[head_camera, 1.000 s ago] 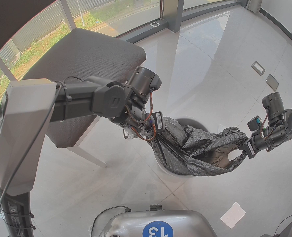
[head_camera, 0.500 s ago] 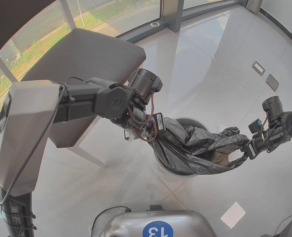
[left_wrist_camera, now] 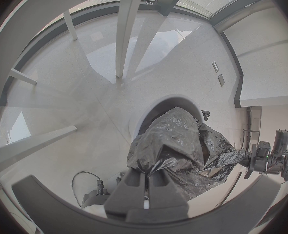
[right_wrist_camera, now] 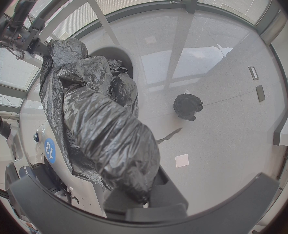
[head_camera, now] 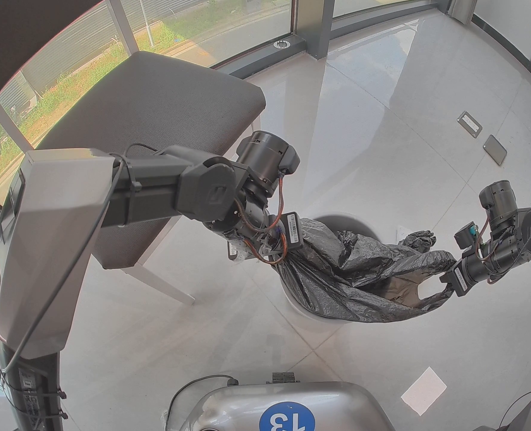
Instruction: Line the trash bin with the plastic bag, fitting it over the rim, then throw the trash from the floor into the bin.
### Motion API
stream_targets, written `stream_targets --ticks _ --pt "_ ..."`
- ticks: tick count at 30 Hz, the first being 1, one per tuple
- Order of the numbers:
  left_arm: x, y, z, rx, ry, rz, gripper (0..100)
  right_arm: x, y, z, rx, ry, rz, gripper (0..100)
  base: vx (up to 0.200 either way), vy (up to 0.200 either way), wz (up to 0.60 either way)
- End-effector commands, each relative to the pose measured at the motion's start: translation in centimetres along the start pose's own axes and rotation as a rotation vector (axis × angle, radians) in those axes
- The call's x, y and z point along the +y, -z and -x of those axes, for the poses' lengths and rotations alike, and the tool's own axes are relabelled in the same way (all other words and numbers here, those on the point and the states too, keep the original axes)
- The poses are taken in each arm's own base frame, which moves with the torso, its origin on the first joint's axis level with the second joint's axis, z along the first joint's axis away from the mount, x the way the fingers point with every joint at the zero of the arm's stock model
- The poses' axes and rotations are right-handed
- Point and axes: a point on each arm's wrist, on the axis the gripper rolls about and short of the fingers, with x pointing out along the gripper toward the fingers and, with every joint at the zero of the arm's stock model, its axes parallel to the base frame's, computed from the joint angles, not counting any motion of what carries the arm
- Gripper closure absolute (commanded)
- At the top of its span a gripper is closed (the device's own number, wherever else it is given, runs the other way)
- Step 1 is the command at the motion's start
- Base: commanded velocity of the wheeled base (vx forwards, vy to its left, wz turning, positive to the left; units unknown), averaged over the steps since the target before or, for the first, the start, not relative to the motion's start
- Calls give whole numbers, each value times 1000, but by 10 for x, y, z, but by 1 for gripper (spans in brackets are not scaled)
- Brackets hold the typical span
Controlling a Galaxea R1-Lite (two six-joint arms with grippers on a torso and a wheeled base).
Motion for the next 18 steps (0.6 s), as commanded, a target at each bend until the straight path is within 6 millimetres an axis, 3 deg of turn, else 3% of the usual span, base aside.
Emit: stream_targets --ticks 1,8,18 --pt "2 -1 5 0 -4 0 100 -1 3 1 6 1 -6 100 0 0 0" --pt "11 -5 33 20 -12 8 100 0 1 12 -26 14 11 100 0 0 0" --pt "12 -4 31 33 -6 6 100 4 10 13 -8 6 13 100 0 0 0"
